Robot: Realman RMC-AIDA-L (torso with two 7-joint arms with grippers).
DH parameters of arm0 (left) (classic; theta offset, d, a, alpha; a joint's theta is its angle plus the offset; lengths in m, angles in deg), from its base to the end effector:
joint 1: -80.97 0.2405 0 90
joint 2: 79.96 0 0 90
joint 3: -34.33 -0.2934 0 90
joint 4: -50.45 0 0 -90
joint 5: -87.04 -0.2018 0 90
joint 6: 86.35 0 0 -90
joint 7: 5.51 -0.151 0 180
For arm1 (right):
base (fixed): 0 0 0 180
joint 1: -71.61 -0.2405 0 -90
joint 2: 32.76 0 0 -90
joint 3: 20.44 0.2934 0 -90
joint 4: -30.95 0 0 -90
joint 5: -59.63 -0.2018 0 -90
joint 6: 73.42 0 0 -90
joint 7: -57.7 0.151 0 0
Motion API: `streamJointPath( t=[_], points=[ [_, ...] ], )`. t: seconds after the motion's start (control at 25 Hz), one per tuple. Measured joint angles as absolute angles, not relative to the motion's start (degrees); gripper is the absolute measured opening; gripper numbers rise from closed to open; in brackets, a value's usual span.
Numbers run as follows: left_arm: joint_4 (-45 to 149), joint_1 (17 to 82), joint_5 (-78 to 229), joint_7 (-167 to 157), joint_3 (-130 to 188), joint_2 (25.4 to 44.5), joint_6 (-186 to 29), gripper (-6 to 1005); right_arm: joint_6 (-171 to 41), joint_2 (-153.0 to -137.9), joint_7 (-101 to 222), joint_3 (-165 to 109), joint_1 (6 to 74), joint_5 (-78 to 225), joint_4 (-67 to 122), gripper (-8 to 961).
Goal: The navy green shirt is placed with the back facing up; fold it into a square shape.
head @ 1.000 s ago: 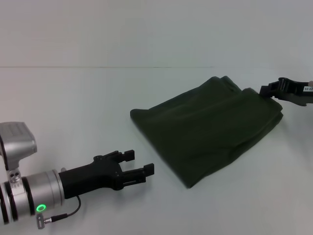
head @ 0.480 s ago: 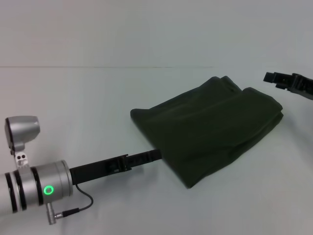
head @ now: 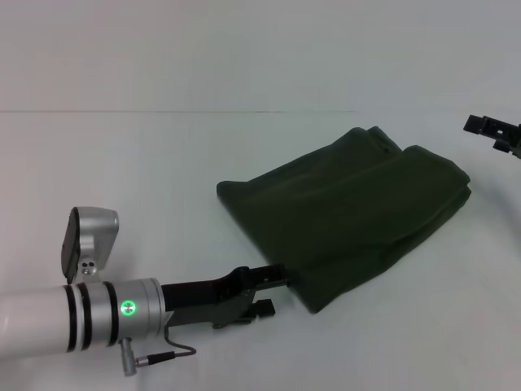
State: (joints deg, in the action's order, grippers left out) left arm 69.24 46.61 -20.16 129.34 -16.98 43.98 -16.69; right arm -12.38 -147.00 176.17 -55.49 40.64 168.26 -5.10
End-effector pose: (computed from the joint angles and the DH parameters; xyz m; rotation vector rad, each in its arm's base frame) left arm -0.2722 0.3285 -0.1309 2.0371 2.2330 0.7213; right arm 0.3436 0.4112 0.0483 -1.8670 1.4629 0.8017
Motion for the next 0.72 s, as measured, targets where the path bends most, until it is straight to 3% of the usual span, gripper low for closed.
streamJointPath(
  t=[0.2,0.72],
  points=[
    [66.95,45.09,-19.06,129.73,-16.9,44.4,-19.44,877,-12.09,-147.01,175.82,-55.3,41.26,168.23,-5.2,945],
    [63.47,41.88,-17.12,129.53,-16.99,44.74,-23.87,875,-10.82,-146.68,175.09,-55.21,41.56,168.16,-5.26,945]
  ],
)
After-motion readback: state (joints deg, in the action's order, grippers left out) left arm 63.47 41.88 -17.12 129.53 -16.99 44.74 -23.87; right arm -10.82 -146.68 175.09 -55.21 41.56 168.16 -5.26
